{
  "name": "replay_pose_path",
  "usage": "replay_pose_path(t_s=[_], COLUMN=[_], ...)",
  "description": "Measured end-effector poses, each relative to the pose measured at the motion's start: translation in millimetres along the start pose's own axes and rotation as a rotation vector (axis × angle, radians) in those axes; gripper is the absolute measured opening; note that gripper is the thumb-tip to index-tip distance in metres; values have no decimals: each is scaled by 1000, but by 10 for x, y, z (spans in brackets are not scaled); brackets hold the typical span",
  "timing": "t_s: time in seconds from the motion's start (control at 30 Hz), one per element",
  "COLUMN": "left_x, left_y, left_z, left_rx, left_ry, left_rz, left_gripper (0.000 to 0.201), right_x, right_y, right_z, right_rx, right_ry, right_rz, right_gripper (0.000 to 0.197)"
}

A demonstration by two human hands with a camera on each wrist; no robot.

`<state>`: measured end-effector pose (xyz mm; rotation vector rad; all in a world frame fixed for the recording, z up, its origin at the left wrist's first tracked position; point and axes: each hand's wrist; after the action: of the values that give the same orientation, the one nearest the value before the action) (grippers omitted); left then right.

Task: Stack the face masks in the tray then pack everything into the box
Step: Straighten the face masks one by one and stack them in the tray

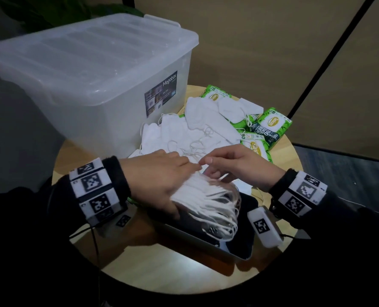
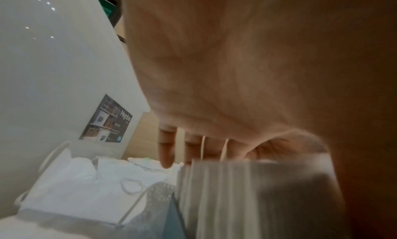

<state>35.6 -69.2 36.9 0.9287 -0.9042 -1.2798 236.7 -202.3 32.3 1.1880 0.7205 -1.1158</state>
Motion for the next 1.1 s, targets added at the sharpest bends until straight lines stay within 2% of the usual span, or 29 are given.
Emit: replay_pose_path(t_s=[0.1,0.2,0.33,0.4,0.53,0.6,0.67,0.73,0.8,0.9,0.93,1.0,1.1], left_x=[26,100,51,-48,-152,-221,-293,-288,-209,-139,-154,-213,-332], left_y=[-33,-150,-267,-224,-133,-35,66,93,49,-29,-16,53,122], left_z=[16,-33,-108,-111,-20,52,107,96,32,-55,-59,-37,-40], left_rx=[59,98,50,3,-45,5,105,198,163,-4,-20,42,217], left_ry=[-15,-70,34,80,78,86,79,72,53,-22,-28,11,58], left_rz=[60,117,143,125,127,268,466,551,531,446,430,446,483], left_gripper=[126,127,121,125,137,132,119,104,97,90,85,83,75], right_x=[-11,-2,13,28,65,75,85,102,133,189,210,251,347], right_y=[20,51,48,47,78,103,140,185,236,339,385,494,669], right_z=[-28,-53,-61,-51,-50,-60,-83,-117,-161,-227,-249,-299,-400], right_rx=[109,185,175,169,188,221,267,317,377,480,517,588,663], right_ry=[60,67,39,38,35,37,42,48,50,41,34,16,-38], right_rz=[-7,-36,-48,-51,-68,-89,-111,-130,-154,-179,-198,-259,-363], right_gripper=[21,18,19,19,20,22,23,23,22,21,21,20,21])
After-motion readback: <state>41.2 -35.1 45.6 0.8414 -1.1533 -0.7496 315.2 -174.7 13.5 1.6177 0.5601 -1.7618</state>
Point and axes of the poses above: each hand's wrist, its own z-axis away from the middle knuckle, its own y-axis out of the back of the hand, x = y × z, and after that the axes turned 3 degrees about -x, right-handed
